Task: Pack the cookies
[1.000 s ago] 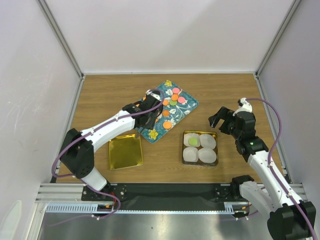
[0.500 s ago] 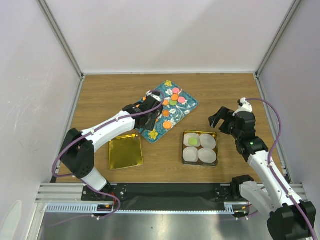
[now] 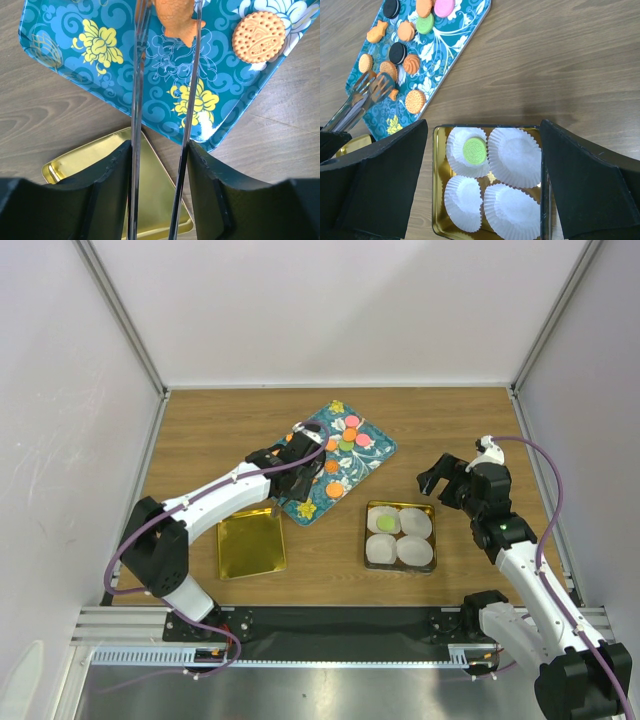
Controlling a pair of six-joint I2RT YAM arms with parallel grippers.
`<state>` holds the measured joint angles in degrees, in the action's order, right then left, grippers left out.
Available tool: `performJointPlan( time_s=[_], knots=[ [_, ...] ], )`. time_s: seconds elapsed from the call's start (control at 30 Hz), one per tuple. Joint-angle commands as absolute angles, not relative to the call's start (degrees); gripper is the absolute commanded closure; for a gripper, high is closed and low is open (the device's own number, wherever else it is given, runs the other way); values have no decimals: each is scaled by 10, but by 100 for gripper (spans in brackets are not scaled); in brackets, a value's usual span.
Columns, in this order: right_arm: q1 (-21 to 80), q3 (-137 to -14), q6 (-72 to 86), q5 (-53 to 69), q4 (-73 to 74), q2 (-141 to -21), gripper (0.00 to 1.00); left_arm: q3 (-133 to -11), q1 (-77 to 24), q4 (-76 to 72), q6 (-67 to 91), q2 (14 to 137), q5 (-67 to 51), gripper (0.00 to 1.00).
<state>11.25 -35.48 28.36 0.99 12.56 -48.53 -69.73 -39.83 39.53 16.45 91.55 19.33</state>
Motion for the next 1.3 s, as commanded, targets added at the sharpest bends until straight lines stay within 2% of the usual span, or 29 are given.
performJointPlan(
  time_s=[0.0, 0.23, 0.4, 0.63, 0.9, 1.27],
  knots=[
    [112, -355, 272, 15, 115, -482, 0, -697, -399, 378, 160, 904, 196, 49],
    [112, -355, 272, 15, 116, -482, 0, -707, -401, 388, 156, 908, 205, 63],
    [112, -355, 272, 16, 116, -483, 0, -725, -408, 412, 150, 884, 215, 68],
    [112, -355, 272, 16, 114, -485, 0, -759, -423, 446, 149, 846, 212, 71],
    [112, -357, 273, 1, 122, -485, 0, -824, -518, 478, 175, 855, 220, 71],
    [97, -368, 299, -174, 186, -462, 0, -947, -658, 445, 219, 980, 179, 69]
  ],
)
